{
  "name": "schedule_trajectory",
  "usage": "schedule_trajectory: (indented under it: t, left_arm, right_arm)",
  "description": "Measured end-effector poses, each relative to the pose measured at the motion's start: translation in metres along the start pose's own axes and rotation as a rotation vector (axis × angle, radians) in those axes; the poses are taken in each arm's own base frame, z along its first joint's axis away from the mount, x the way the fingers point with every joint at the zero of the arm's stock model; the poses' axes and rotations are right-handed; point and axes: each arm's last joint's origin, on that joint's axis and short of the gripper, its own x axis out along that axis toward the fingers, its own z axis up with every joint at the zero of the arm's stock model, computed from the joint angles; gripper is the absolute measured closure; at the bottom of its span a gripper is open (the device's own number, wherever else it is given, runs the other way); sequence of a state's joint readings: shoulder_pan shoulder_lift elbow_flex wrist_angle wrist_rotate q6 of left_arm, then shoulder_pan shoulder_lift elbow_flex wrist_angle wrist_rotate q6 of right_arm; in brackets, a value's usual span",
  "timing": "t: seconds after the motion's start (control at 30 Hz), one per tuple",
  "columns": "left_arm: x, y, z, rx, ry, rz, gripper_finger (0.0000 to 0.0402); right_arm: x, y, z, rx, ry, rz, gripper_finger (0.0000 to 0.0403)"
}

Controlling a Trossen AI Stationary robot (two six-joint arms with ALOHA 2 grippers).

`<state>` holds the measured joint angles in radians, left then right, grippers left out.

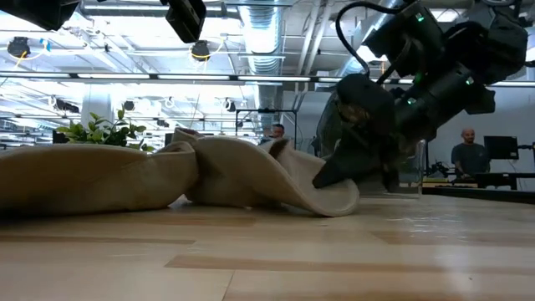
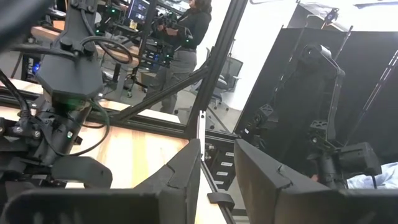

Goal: Pick & Place hat
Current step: Put the right brown cap into the left transparent bin

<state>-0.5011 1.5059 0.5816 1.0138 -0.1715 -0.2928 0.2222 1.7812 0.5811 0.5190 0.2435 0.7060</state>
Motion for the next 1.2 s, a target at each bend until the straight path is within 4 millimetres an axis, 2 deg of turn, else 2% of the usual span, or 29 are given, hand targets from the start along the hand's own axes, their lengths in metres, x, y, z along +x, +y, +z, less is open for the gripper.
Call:
schedule_trajectory:
  t: [0.3,0.43,0.73,1.0,1.2]
  left_arm:
    - [0.000,0.000,0.000,0.000,0.000,0.000,0.0307]
    - [0.000,0.000,0.000,0.000,0.001,0.000,0.0307]
    - [0.000,0.000,0.000,0.001,0.003,0.001,0.0307]
    - [0.000,0.000,-0.001,0.001,0.004,0.001,0.0307]
    - [0.000,0.000,-0.001,0.001,0.003,0.003,0.0307]
  right_arm:
    - [-0.008,0.004,0.001,-0.006,-0.004,-0.009,0.0397]
    - [-0.027,0.008,0.001,-0.032,-0.017,-0.021,0.0399]
    - [-0.085,0.021,-0.006,-0.088,-0.122,-0.145,0.0400]
    - [-0.131,0.041,-0.015,-0.180,-0.351,-0.200,0.0401]
    - [-0.149,0.052,-0.029,-0.323,-0.590,-0.367,0.0401]
